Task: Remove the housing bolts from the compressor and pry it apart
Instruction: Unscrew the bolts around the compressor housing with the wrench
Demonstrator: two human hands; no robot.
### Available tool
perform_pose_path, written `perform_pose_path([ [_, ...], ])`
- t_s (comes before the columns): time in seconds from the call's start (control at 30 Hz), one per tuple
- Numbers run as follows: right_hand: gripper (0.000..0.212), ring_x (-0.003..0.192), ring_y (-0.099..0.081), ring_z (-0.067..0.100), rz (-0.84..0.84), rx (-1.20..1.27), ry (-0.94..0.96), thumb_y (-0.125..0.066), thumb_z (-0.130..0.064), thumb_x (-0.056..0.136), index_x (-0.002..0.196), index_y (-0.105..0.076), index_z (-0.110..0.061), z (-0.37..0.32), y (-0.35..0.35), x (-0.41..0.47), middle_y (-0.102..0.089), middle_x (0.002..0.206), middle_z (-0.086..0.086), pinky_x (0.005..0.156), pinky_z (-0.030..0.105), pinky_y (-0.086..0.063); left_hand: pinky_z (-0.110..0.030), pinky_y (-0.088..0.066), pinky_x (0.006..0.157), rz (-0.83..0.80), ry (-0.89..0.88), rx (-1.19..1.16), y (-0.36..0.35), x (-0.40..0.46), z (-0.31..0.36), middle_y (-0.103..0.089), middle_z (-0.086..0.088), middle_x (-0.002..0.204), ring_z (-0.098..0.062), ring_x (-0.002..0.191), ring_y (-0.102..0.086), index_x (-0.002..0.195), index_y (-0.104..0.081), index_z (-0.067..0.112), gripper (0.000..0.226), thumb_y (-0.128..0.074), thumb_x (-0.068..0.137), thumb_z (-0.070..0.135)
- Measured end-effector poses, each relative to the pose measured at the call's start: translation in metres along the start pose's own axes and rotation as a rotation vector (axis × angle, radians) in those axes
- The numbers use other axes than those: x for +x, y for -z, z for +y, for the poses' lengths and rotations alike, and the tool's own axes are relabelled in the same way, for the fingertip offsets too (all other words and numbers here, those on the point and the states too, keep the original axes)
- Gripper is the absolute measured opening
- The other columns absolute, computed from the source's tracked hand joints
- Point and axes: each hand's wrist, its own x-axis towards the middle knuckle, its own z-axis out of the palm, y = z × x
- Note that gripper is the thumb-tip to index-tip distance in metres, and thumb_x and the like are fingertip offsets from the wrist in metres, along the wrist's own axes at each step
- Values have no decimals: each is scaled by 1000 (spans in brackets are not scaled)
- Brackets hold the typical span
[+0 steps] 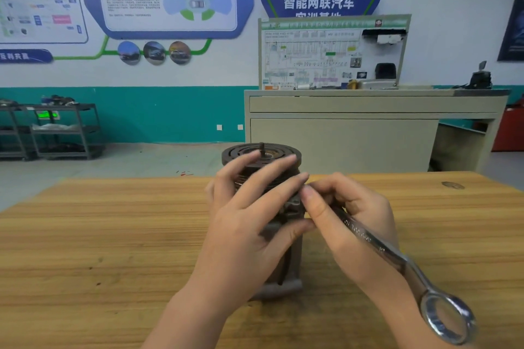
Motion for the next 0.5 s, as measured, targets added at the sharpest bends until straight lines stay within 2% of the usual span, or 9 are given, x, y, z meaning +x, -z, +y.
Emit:
perform_pose_path([
  [0.07, 10, 58, -57, 3, -30, 22, -12, -60, -34, 88, 83, -66, -28, -2, 2, 0, -63, 66, -9, 52, 15, -45, -55, -41, 98, -10, 1, -41, 2, 2, 3, -55, 12, 134, -19, 129, -40, 118, -65, 22, 40, -63, 83, 41],
  [0.13, 14, 62, -62, 10, -54, 57, -31, -60, -36, 88, 86, -69, -27, -4, 2, -1, -66, 70, -3, 53, 28, -50, -50, -43, 99, 3, 7, -64, 4, 4, 5, -57, 13, 130, -16, 126, -43, 113, -66, 21, 36, -64, 83, 40],
  [0.17, 15, 63, -64, 12, -51, 60, -22, -60, -37, 88, 88, -71, -26, -5, 2, -1, -67, 71, -1, 54, 32, -52, -44, -43, 102, 18, 10, -73, 6, 4, 7, -58, 13, 128, -14, 125, -45, 111, -65, 21, 34, -64, 82, 39],
  [0.23, 18, 60, -63, 11, 21, 73, -16, -63, -43, 85, 89, -71, -27, -6, 1, 0, -67, 71, -1, 51, 30, -51, -26, -42, 102, 87, 56, -106, 14, 2, 3, -61, 15, 121, -9, 119, -51, 111, -62, 23, 34, -66, 81, 37],
  [0.3, 24, 49, -58, 10, 152, 174, -88, -69, -50, 79, 88, -71, -29, -7, 2, 3, -65, 67, 2, 45, 25, -47, -14, -44, 92, 226, 233, -135, 32, -2, -15, -63, 25, 111, 1, 107, -58, 110, -58, 37, 31, -68, 81, 41],
  [0.37, 26, 45, -60, 13, 268, 311, -179, -71, -50, 75, 86, -72, -27, -4, 4, 6, -66, 67, 5, 45, 22, -47, -21, -51, 78, 312, 519, -67, 60, -10, -54, -65, 27, 99, 4, 92, -62, 99, -57, 48, 26, -71, 78, 53],
  [0.4, 23, 45, -62, 17, 310, 366, -217, -70, -47, 76, 83, -72, -25, -3, 4, 7, -67, 67, 7, 46, 23, -48, -30, -54, 74, 253, 663, 33, 75, -20, -79, -67, 23, 94, -2, 86, -65, 92, -59, 46, 25, -74, 75, 55],
  [0.43, 22, 46, -63, 20, 340, 416, -254, -67, -44, 78, 80, -73, -23, -1, 4, 8, -68, 67, 8, 47, 23, -48, -39, -54, 72, 118, 790, 175, 89, -34, -105, -70, 16, 92, -11, 81, -66, 82, -60, 40, 24, -79, 72, 51],
  [0.5, 26, 47, -65, 23, 372, 475, -330, -61, -42, 83, 76, -74, -20, 2, 3, 8, -69, 67, 11, 47, 24, -48, -45, -53, 74, -190, 1042, 393, 113, -71, -147, -73, -6, 89, -27, 73, -65, 66, -57, 31, 31, -87, 67, 35],
])
